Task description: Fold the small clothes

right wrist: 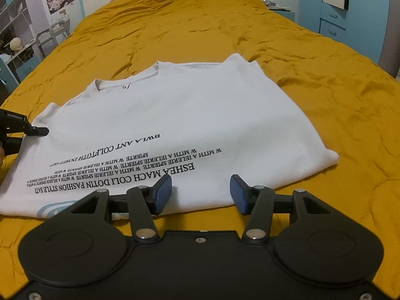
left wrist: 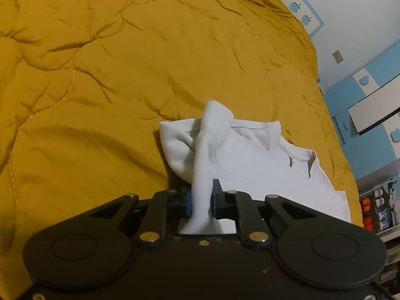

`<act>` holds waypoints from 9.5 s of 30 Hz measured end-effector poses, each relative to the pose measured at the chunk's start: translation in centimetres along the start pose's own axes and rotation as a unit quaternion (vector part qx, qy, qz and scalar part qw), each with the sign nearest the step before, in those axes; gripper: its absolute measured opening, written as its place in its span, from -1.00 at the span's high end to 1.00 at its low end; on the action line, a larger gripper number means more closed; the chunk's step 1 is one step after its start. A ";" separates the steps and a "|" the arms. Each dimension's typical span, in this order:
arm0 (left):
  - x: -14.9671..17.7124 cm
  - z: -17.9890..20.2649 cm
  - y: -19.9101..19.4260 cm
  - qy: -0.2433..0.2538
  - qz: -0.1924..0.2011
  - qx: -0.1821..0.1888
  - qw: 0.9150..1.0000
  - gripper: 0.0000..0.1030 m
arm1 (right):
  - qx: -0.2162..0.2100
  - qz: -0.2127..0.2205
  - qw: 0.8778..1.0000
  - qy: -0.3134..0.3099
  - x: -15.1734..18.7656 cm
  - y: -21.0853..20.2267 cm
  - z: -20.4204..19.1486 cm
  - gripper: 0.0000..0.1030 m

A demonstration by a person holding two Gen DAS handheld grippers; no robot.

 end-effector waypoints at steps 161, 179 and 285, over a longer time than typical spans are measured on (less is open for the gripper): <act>7.2 19.5 3.9 0.128 -0.005 0.055 0.990 0.15 | -0.164 0.003 0.985 0.054 -13.4 6.9 12.7 0.20; 23.9 19.9 -3.2 0.222 -0.062 0.046 0.972 0.48 | -0.131 -0.036 0.980 0.148 -3.5 1.3 15.4 -0.03; 5.4 19.5 5.0 0.111 0.029 0.034 0.993 -0.31 | -0.151 0.034 0.988 -0.018 -13.9 7.9 11.3 0.35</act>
Point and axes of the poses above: each gripper's, at about its wrist camera, not at the fingertips, and y roughly the way its jaws point, z to its right, x to its underside, the point moved 6 cm from there along y, roughly the way its jaws point, and after that the axes turned 6 degrees about x, right-handed, at the moved point
